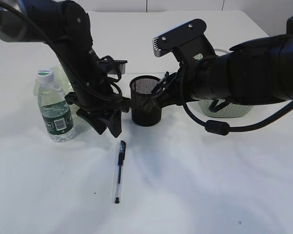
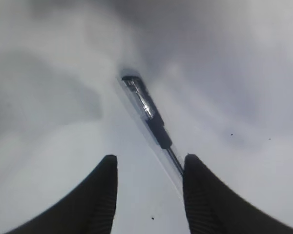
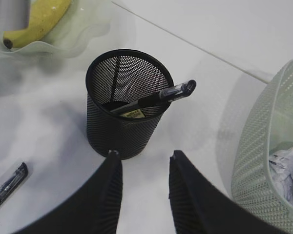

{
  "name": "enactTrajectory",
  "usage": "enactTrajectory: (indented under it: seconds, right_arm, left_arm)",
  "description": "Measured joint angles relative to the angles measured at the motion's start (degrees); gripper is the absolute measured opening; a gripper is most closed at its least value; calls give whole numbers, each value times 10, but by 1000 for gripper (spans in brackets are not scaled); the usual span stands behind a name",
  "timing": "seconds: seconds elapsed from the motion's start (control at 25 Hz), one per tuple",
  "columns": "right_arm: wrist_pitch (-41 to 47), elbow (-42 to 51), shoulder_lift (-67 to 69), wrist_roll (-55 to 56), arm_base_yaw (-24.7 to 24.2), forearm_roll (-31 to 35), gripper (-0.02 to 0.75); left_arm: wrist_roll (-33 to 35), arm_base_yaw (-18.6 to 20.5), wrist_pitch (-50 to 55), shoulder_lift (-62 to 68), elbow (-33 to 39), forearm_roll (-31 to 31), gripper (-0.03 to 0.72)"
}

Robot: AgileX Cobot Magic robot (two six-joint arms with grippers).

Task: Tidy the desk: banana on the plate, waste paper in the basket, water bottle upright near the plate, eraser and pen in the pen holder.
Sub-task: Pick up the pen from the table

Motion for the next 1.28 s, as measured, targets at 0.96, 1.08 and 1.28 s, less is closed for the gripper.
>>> enactTrajectory:
  seconds: [0.96, 1.08, 1.28]
  right_arm:
    - [0, 0, 0, 0, 0, 0, 249]
    - [0, 0, 0, 0, 0, 0, 249]
    - [0, 0, 0, 0, 0, 0, 249]
  left_arm:
    - [-2, -14, -31, 39, 0, -5, 319]
    - [-2, -14, -33, 48, 0, -6, 320]
    - [-2, -14, -35, 50, 0, -7, 320]
